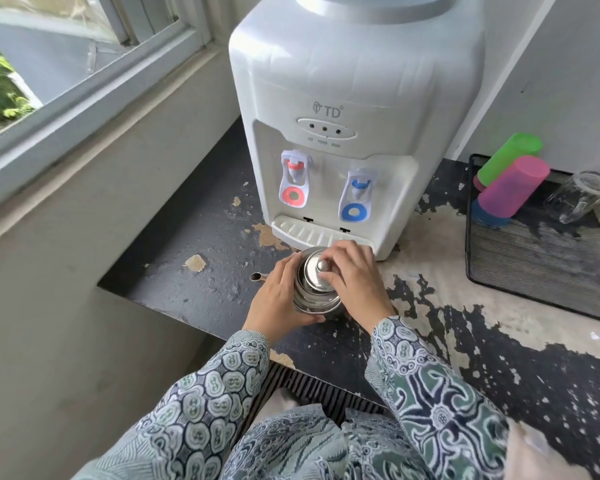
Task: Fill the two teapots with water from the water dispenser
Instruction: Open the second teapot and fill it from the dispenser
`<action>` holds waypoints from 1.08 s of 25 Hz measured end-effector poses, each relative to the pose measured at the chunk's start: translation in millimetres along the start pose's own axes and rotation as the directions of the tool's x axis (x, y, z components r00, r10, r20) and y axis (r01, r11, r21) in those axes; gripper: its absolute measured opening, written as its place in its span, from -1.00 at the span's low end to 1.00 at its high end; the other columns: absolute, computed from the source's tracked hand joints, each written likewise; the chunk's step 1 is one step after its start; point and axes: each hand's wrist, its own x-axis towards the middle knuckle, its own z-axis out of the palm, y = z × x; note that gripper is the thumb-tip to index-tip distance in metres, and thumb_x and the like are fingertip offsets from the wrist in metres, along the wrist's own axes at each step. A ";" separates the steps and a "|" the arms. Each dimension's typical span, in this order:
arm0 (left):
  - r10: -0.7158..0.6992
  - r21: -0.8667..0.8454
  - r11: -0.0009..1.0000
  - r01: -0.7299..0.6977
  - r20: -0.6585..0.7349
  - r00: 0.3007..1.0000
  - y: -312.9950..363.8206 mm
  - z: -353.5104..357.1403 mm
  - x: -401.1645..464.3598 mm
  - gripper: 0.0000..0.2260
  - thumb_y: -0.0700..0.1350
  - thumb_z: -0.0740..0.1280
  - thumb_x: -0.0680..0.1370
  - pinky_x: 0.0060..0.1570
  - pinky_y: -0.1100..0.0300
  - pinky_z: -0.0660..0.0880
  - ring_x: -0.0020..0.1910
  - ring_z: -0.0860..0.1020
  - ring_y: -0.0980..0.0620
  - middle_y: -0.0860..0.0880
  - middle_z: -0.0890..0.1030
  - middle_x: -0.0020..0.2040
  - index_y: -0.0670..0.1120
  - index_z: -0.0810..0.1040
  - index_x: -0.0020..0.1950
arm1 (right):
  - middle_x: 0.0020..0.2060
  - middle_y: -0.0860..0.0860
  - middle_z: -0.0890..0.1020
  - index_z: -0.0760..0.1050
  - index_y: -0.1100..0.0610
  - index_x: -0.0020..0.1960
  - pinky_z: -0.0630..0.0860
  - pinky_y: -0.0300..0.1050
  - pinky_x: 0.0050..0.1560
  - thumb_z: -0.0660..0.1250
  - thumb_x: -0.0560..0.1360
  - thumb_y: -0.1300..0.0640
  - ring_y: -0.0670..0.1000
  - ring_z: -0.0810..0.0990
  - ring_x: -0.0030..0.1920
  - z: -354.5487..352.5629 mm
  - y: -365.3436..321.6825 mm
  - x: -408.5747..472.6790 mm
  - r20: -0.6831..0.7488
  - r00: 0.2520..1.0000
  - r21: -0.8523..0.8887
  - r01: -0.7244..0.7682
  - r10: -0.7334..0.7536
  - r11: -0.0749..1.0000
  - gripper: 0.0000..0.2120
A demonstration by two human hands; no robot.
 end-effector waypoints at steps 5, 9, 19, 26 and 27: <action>-0.001 0.002 1.000 0.001 0.006 1.000 1.5 1.0 -0.5 -0.04 0.06 0.59 0.16 0.33 0.26 0.22 0.40 0.29 0.04 -0.05 0.34 0.38 -0.14 0.20 0.43 | 0.06 0.00 0.53 0.49 0.10 0.06 0.37 -0.06 0.13 0.36 0.41 0.12 0.08 0.40 0.07 0.9 1.6 2.2 0.029 0.998 -0.099 0.050 -0.048 0.994 -0.77; -0.009 0.014 1.000 0.009 -0.002 1.000 2.6 1.1 0.5 -0.02 0.04 0.60 0.13 0.30 0.29 0.22 0.37 0.33 0.02 -0.07 0.36 0.36 -0.15 0.20 0.43 | 0.05 -0.01 0.55 0.47 0.09 0.05 0.39 -0.04 0.05 0.36 0.40 0.08 0.08 0.44 0.06 0.9 -1.1 5.7 0.003 0.998 -0.106 0.063 -0.063 0.992 -0.76; -0.014 0.045 0.999 0.013 0.011 1.000 4.3 0.6 2.3 -0.01 0.07 0.58 0.14 0.35 0.11 0.31 0.36 0.35 -0.01 -0.07 0.36 0.35 -0.14 0.18 0.44 | 0.05 -0.03 0.52 0.41 0.08 0.03 0.43 0.01 0.00 0.30 0.44 0.02 0.06 0.46 0.04 15.5 1.3 -1.5 0.027 1.000 -0.076 -0.010 0.012 0.997 -0.78; -0.006 0.061 0.998 0.004 0.019 1.000 1.2 1.9 3.2 -0.04 0.10 0.57 0.16 0.32 0.16 0.29 0.39 0.31 0.03 -0.02 0.33 0.38 -0.08 0.21 0.45 | 0.09 -0.02 0.51 0.39 0.06 0.06 0.45 0.04 0.02 0.26 0.43 -0.01 0.07 0.46 0.06 14.6 1.0 -4.8 0.022 0.998 -0.076 -0.050 0.052 0.996 -0.75; -0.006 0.066 0.998 0.004 0.025 1.000 2.2 1.7 3.3 -0.04 0.09 0.57 0.16 0.32 0.15 0.30 0.38 0.31 0.03 -0.02 0.33 0.38 -0.08 0.20 0.45 | 0.11 -0.04 0.48 0.39 0.04 0.09 0.43 0.02 0.07 0.29 0.43 -0.02 0.05 0.42 0.09 10.3 2.2 -2.4 0.077 0.995 -0.055 -0.060 0.065 0.997 -0.73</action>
